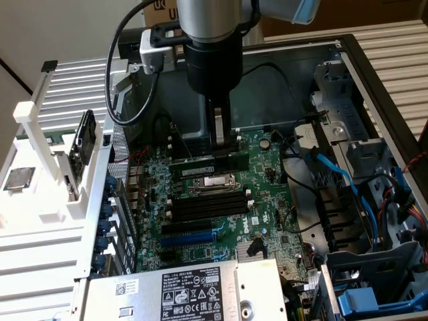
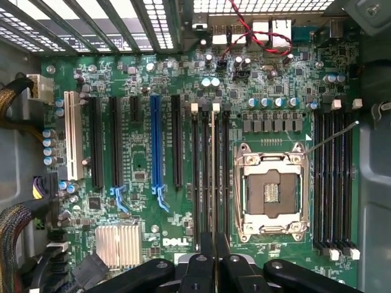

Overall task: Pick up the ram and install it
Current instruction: 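Insert the ram into the slot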

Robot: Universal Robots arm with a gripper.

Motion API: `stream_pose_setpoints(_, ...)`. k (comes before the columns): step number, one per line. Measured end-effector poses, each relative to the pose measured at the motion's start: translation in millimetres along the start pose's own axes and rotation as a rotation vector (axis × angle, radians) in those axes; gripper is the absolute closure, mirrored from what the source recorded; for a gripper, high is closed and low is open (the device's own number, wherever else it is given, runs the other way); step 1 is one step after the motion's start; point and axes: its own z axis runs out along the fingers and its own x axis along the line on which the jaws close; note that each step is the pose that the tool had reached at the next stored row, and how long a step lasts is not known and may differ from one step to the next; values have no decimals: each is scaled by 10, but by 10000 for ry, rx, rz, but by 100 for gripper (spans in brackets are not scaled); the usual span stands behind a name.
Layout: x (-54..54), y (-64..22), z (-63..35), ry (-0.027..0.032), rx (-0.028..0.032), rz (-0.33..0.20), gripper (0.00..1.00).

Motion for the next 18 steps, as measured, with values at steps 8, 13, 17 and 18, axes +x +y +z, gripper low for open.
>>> stream_pose_setpoints(8, 60, 0, 64, 0, -19, 1, 88)
stream_pose_setpoints(13, 76, 2, 130, 4, -30, 1, 88)
stream_pose_setpoints(17, 84, 4, 189, 15, -30, -4, 88)
stream_pose_setpoints(18, 84, 4, 218, 62, -29, -13, 88)
